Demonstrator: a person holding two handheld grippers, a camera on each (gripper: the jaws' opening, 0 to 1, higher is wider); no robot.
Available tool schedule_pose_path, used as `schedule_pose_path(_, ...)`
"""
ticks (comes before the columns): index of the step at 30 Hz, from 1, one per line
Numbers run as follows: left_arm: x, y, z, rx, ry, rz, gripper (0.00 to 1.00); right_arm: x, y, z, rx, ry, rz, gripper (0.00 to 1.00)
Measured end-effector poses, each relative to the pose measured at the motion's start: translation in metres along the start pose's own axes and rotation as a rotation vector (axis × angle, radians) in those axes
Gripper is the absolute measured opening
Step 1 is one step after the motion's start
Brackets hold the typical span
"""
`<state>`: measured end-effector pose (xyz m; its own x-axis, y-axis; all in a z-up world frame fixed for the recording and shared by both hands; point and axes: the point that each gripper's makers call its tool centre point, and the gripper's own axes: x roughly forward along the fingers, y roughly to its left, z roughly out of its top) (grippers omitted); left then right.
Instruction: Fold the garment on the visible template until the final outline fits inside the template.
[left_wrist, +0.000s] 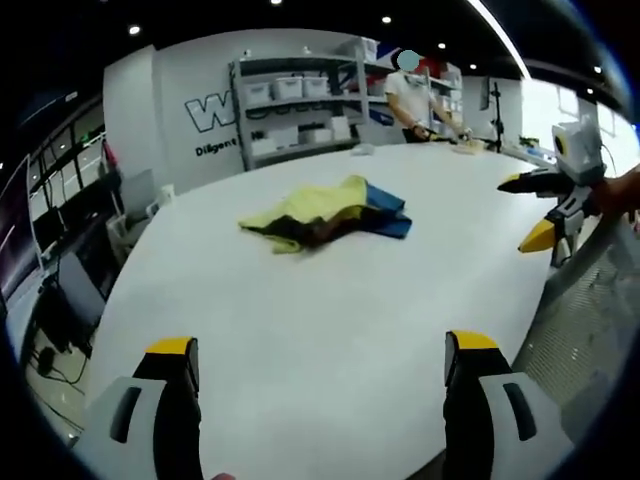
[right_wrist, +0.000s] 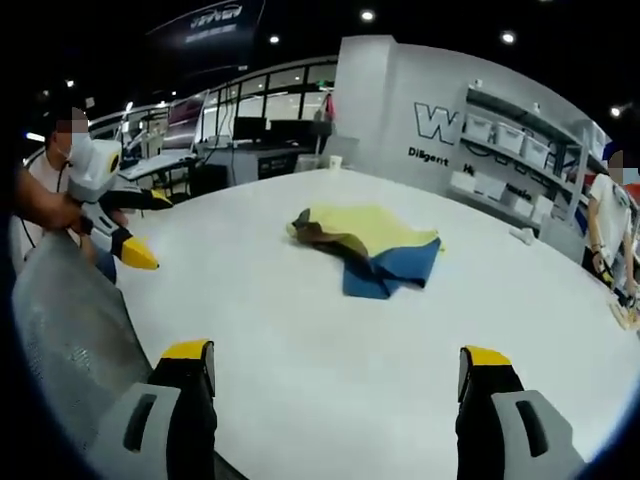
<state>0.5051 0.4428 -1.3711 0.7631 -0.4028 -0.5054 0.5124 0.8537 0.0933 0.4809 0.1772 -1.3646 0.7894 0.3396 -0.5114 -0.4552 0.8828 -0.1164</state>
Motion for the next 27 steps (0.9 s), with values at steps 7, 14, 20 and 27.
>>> schedule_pose_path(7,0.001,-0.005,0.001,0.004,-0.001,-0.016,0.99,-0.002,-0.006,0.002,-0.009,-0.010,-0.024,0.99)
schedule_pose_path(14,0.001,-0.006,0.001,0.008,0.000,-0.018,0.99,-0.003,-0.007,0.004,-0.001,-0.024,-0.026,0.99)
schedule_pose_path(20,-0.001,-0.001,0.003,-0.001,-0.008,0.003,0.99,-0.004,-0.002,0.010,-0.005,-0.051,0.001,0.99)
schedule_pose_path(27,-0.002,0.002,0.004,0.008,-0.013,0.018,0.99,-0.004,0.007,0.012,-0.003,-0.059,0.040,0.99)
